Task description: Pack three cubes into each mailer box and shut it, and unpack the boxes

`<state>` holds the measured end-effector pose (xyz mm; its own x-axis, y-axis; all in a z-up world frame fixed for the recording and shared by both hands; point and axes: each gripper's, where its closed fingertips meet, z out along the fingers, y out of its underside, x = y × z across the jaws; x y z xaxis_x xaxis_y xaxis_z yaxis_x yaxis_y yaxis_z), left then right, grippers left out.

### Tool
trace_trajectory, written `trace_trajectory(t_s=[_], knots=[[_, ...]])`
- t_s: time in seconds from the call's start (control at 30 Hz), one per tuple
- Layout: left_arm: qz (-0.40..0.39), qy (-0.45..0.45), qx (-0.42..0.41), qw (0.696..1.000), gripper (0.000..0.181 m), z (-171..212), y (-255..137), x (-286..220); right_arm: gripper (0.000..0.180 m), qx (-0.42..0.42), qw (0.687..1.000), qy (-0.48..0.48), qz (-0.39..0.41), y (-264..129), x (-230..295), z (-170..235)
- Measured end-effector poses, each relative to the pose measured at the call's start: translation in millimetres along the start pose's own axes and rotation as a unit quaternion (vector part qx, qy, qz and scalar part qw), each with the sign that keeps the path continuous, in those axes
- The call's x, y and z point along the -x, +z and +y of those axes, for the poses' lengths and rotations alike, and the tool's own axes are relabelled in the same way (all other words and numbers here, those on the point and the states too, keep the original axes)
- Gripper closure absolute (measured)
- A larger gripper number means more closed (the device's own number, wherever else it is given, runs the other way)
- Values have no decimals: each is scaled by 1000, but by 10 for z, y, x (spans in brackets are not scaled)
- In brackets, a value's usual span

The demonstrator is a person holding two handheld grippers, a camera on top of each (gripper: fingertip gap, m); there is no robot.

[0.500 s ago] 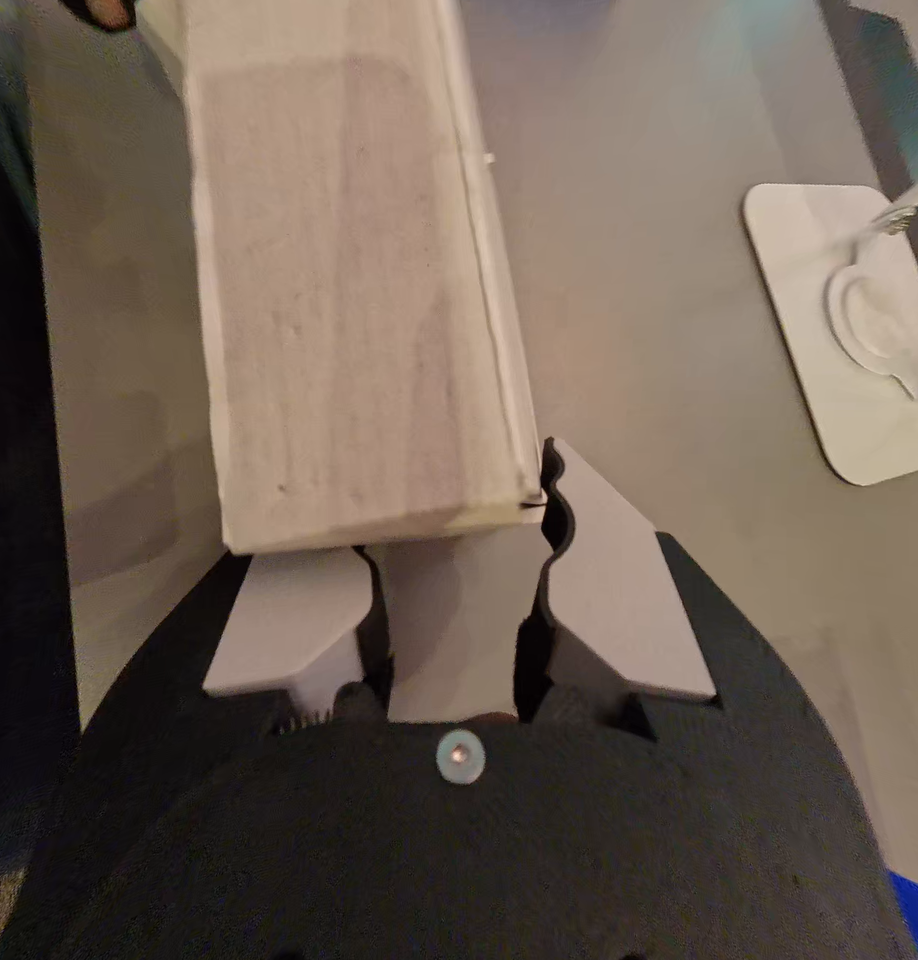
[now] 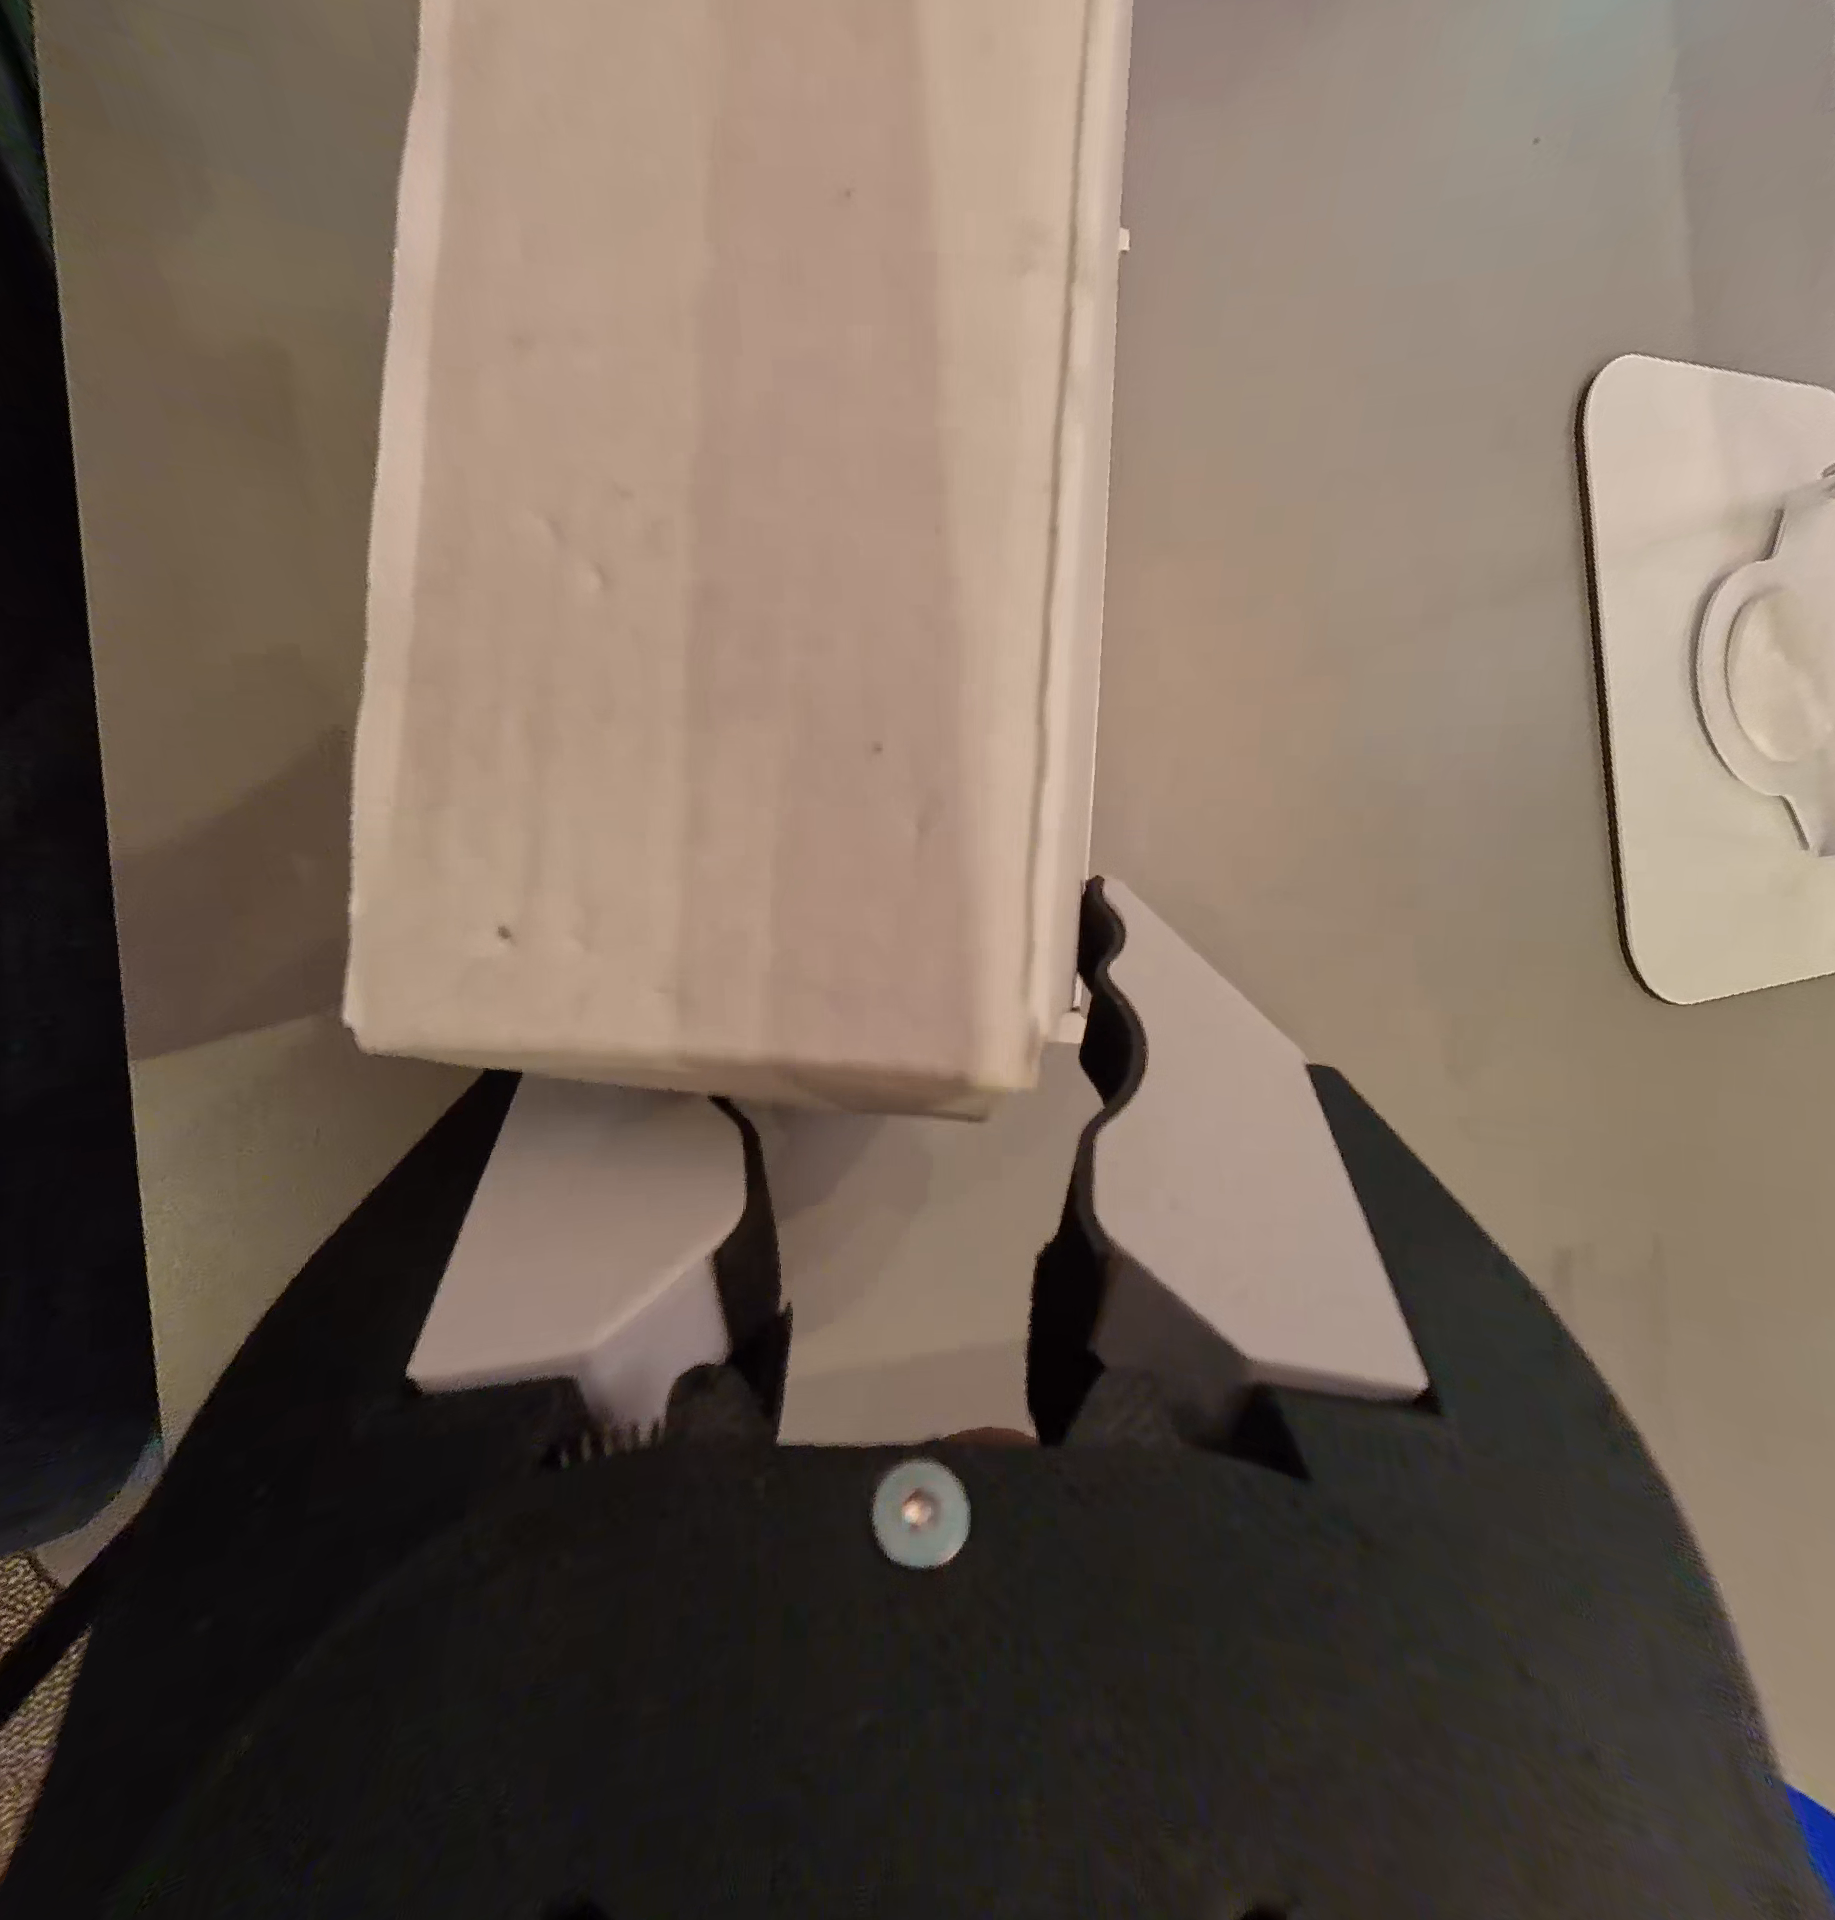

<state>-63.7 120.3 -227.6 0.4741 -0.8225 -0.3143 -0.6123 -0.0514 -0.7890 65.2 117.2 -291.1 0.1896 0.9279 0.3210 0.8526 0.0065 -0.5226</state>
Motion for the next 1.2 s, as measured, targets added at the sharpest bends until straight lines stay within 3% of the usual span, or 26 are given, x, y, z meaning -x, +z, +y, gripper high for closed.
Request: trace_trajectory(t_s=[0.13, 0.2, 0.53, 0.8, 1.03, 1.2], knots=[[-30, 150, 37, 988, 94, -112, 102, -57, 120, 6, 1000, -15, 2, 17, -16, -1], [-22, 180, 57, 982, 111, -49, 184, -121, 120, 12, 1000, -22, 1, 22, -19, 0], [19, 170, 112, 979, 117, 133, 103, -281, 105, 63, 996, -18, -66, -46, 132, 2], [23, 173, 132, 976, 118, 192, 78, -334, 82, 100, 986, 64, -113, -297, 191, 43], [24, 176, 141, 974, 118, 183, 118, -366, 87, 64, 992, 76, -72, -572, 147, 25], [15, 192, 154, 969, 119, 162, 138, -373, 83, 98, 991, 68, -65, -609, 265, 213]])
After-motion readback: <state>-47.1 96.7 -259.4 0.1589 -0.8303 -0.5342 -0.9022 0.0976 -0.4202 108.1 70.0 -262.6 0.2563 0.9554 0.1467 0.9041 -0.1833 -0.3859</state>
